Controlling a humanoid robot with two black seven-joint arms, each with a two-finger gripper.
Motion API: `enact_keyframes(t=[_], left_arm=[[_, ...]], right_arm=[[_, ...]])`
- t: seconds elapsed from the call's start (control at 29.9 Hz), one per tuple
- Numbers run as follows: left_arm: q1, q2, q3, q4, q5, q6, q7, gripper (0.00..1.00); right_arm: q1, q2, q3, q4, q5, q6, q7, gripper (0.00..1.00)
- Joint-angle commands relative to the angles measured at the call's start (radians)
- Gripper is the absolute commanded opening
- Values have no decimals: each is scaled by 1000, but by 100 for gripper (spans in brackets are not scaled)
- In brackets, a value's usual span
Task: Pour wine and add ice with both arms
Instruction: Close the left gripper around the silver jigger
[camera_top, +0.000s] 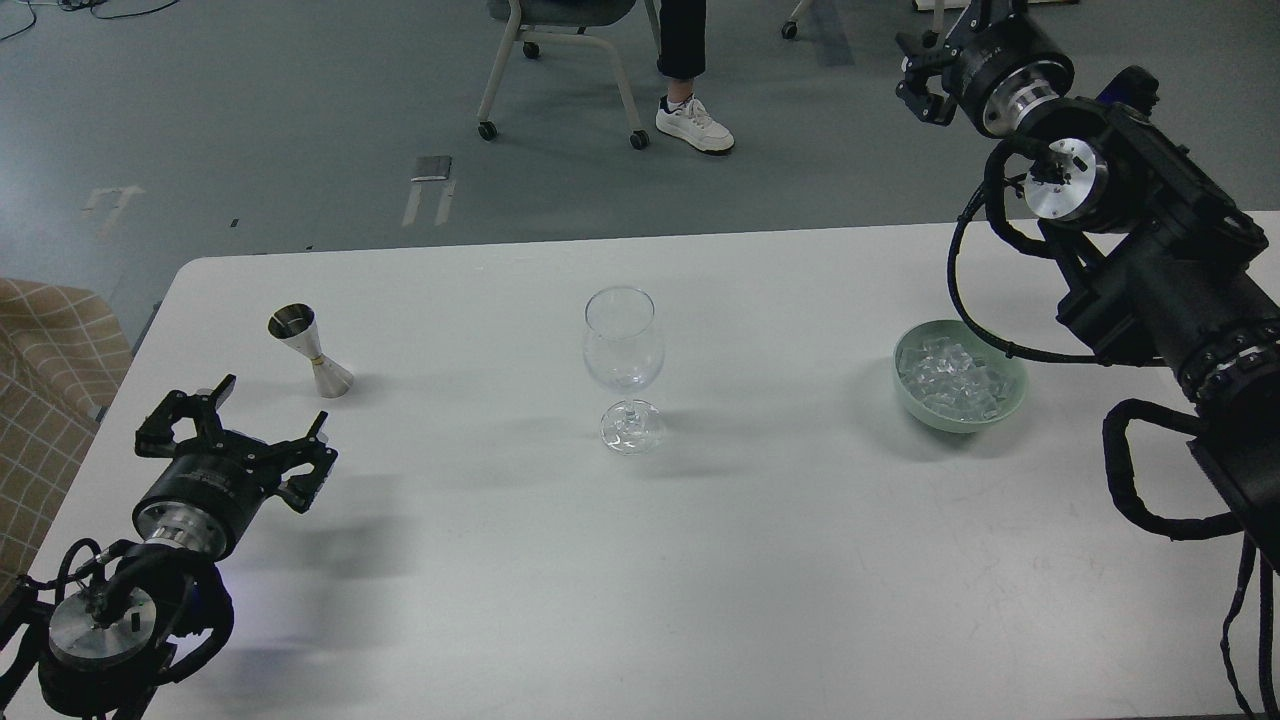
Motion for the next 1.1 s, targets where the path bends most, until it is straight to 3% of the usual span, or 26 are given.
enact_keyframes(t=[0.0,0.3,1.07], left_arm=[[-7,-52,0,25,0,36,-4,72],[-131,-80,3,157,1,91,-5,67],[-380,-137,0,484,-3,63,-1,66]], right_arm=[[-3,-18,-4,0,0,0,-1,100],[-20,-29,-9,-1,-2,2,-1,100],[-22,-35,-11,0,-2,2,-1,100]])
